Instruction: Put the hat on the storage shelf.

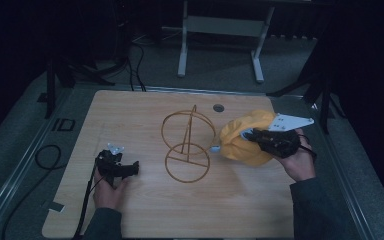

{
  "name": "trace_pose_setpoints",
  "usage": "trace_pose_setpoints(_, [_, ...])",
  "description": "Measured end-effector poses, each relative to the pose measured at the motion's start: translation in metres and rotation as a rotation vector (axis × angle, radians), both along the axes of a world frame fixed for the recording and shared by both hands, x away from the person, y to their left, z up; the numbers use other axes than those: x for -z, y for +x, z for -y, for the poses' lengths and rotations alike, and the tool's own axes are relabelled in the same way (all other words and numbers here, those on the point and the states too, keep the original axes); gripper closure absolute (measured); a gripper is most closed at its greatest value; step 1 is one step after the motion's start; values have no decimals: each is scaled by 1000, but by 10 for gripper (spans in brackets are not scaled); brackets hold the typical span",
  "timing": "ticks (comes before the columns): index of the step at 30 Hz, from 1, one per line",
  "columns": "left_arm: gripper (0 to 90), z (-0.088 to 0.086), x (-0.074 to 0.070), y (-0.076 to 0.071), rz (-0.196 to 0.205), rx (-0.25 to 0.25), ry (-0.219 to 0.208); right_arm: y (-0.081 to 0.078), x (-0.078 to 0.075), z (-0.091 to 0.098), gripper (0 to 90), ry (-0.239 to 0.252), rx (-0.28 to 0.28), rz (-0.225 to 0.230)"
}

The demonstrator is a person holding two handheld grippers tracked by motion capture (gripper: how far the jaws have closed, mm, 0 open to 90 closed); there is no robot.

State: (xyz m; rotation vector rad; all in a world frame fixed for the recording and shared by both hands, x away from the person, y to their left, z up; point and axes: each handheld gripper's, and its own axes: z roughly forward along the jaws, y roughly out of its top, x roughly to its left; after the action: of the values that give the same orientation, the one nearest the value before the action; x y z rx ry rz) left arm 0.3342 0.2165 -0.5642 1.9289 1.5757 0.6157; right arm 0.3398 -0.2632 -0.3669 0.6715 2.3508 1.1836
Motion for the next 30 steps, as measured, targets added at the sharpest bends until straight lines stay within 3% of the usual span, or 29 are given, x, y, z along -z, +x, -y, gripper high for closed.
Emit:
trace_pose_setpoints(5, [4, 0, 0, 0, 0, -1, -1, 17, 17, 5, 805, 22, 32, -106])
trace_pose_setpoints(7, [4, 0, 0, 0, 1, -2, -3, 26, 28, 11, 799, 33, 70, -141])
trace_pose_setpoints(11, [4, 0, 0, 0, 1, -3, -3, 38, 41, 29, 776, 102, 157, -201])
trace_pose_setpoints(12, [4, 0, 0, 0, 3, -3, -3, 38, 41, 29, 776, 102, 157, -201])
trace_pose_setpoints(13, [4, 0, 0, 0, 3, -4, -3, 40, 46, 37, 731, 77, 211, -206])
trace_pose_setpoints(18, [4, 0, 0, 0, 1, -1, -1, 35, 47, 45, 627, 28, 265, -185])
trace_pose_setpoints(26, [4, 0, 0, 0, 0, 0, -1, 29, 45, 47, 625, -3, 248, -164])
trace_pose_setpoints(30, [4, 0, 0, 0, 0, 0, 0, 30, 41, 41, 635, -52, 244, -144])
